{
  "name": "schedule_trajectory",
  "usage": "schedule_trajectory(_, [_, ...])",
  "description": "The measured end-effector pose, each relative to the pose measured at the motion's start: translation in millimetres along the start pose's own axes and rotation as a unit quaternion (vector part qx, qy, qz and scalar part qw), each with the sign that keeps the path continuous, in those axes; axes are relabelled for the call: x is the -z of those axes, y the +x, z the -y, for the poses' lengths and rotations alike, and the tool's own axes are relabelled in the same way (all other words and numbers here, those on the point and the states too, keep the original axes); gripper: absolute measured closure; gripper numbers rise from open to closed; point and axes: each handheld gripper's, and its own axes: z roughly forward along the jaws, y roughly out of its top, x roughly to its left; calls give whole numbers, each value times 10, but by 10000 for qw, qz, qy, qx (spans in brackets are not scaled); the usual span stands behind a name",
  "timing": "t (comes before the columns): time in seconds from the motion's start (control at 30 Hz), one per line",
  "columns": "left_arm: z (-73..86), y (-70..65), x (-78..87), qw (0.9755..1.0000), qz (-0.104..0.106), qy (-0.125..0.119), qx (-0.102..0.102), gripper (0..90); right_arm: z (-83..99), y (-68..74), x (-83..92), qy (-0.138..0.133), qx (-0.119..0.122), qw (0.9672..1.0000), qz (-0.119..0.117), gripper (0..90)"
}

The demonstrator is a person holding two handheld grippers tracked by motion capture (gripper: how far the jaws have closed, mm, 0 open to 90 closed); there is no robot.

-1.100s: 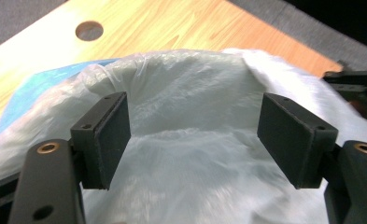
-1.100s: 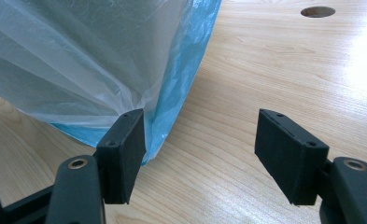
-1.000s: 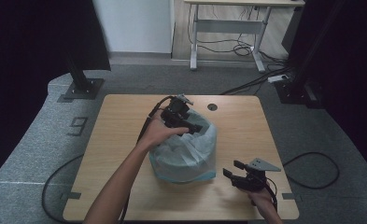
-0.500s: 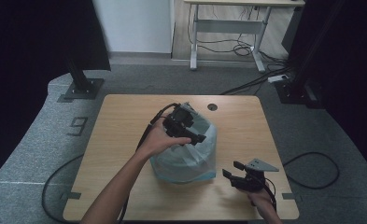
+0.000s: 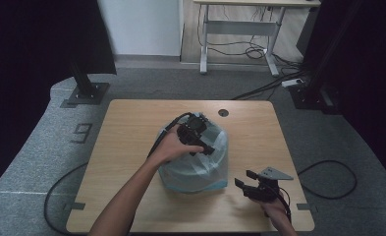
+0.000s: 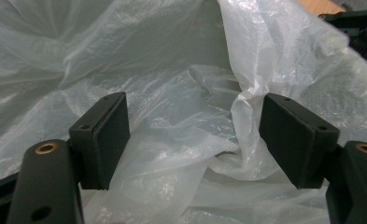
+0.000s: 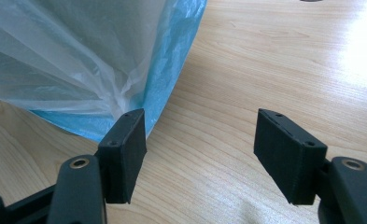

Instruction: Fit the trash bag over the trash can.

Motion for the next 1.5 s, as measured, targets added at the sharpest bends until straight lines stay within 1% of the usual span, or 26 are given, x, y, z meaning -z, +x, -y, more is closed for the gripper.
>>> schedule_trajectory(0.13, [-22,1,-78,9997,-36,237,-19,238,6,2,-10,24,3,10000,2,336])
schedule_trajectory(0.23, [-34,3,-118,9994,-37,354,-21,234,6,2,-9,25,3,10000,-3,336])
schedule_trajectory(0.37, [-38,0,-153,9991,-52,420,-52,229,6,-9,0,23,-11,10000,4,336])
schedule_trajectory(0.47, [-26,-2,-97,9994,-131,297,-106,229,6,-23,9,16,-36,10000,20,336])
schedule_trajectory(0.57, [9,13,66,9999,-94,-43,-95,233,3,-32,19,4,-44,10000,26,337])
schedule_trajectory(0.63, [47,35,200,9996,-59,-274,-69,239,5,-34,20,2,-46,10000,31,337])
schedule_trajectory(0.7, [100,63,327,9991,-66,-403,-62,240,8,-32,14,15,-35,10000,23,337])
schedule_trajectory(0.77, [145,79,394,9991,-98,-418,-53,240,13,-25,2,26,-28,10000,19,337])
schedule_trajectory(0.87, [222,101,427,9994,-139,-321,-52,242,16,-17,-11,54,-5,10000,10,337])
schedule_trajectory(1.0, [273,131,312,9999,-145,43,-22,242,18,-4,-20,88,10,10000,8,337])
schedule_trajectory(1.07, [267,139,250,9998,-97,199,8,242,16,1,-13,70,13,10000,-13,338])
schedule_trajectory(1.2, [224,145,173,9994,-90,332,71,242,8,2,14,-7,39,10000,-56,337])
schedule_trajectory(1.3, [198,165,119,9989,-90,445,130,240,9,-11,25,-11,17,10000,-46,337])
schedule_trajectory(1.4, [180,182,70,9977,-44,641,200,240,11,-15,25,-12,19,10000,-40,337])
schedule_trajectory(1.5, [177,183,55,9971,-10,738,196,242,9,-17,32,-15,27,10000,-43,337])
